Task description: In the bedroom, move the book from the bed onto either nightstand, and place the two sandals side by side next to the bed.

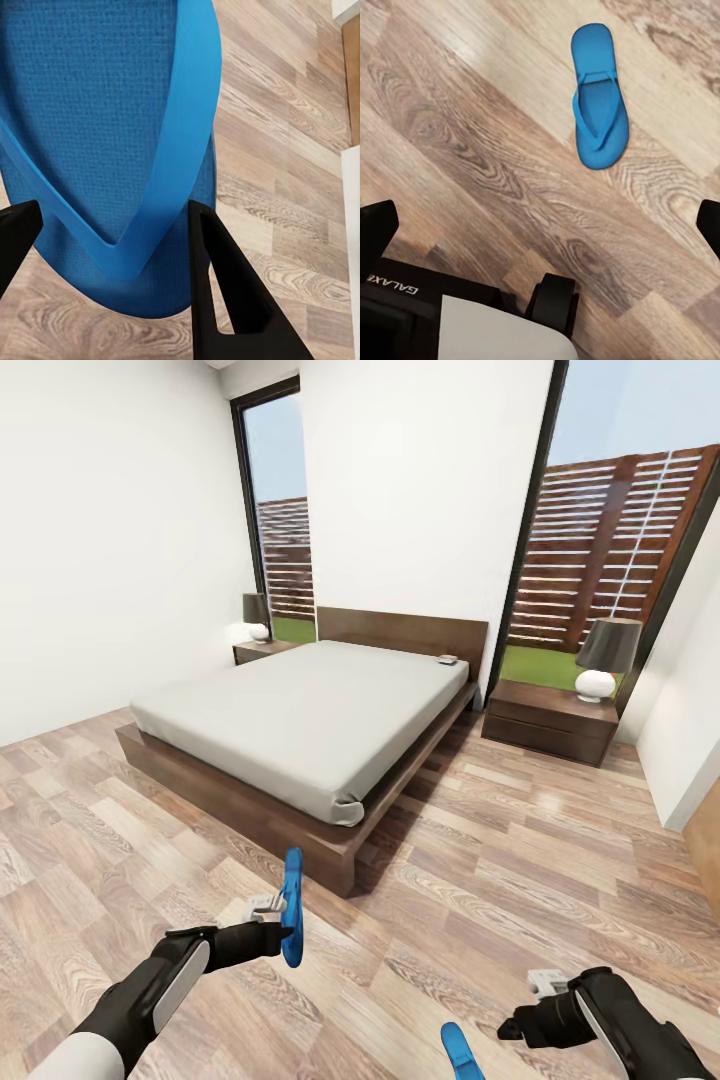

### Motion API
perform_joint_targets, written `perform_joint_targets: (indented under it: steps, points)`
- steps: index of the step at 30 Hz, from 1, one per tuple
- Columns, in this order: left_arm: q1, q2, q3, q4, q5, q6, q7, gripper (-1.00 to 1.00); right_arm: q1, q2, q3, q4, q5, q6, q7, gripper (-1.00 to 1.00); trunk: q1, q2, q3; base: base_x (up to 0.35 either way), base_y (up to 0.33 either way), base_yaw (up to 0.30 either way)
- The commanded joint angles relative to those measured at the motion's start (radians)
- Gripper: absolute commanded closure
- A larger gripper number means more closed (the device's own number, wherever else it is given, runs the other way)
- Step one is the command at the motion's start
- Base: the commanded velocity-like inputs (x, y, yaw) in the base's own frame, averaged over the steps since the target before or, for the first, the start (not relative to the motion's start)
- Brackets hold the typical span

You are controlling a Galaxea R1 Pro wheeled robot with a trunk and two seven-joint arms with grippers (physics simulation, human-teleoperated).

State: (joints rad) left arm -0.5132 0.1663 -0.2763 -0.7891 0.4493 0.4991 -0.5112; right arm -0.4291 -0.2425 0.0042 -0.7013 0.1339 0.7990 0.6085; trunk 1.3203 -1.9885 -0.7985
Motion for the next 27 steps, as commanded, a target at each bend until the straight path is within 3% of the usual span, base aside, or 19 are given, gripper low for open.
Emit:
perform_joint_targets:
  steps: [1,27]
  points:
    - [-0.001,0.001,-0.003,-0.001,0.009,0.007,0.002,1.0,0.0,0.0,0.0,-0.001,0.011,0.002,0.009,-1.0,0.0,0.0,-0.001,0.0,0.0,0.0]
    - [-0.001,-0.002,-0.003,-0.001,0.009,0.007,0.002,1.0,0.0,0.003,0.0,-0.001,0.012,0.0,0.007,-1.0,0.1,-0.182,-0.082,0.0,0.0,0.0]
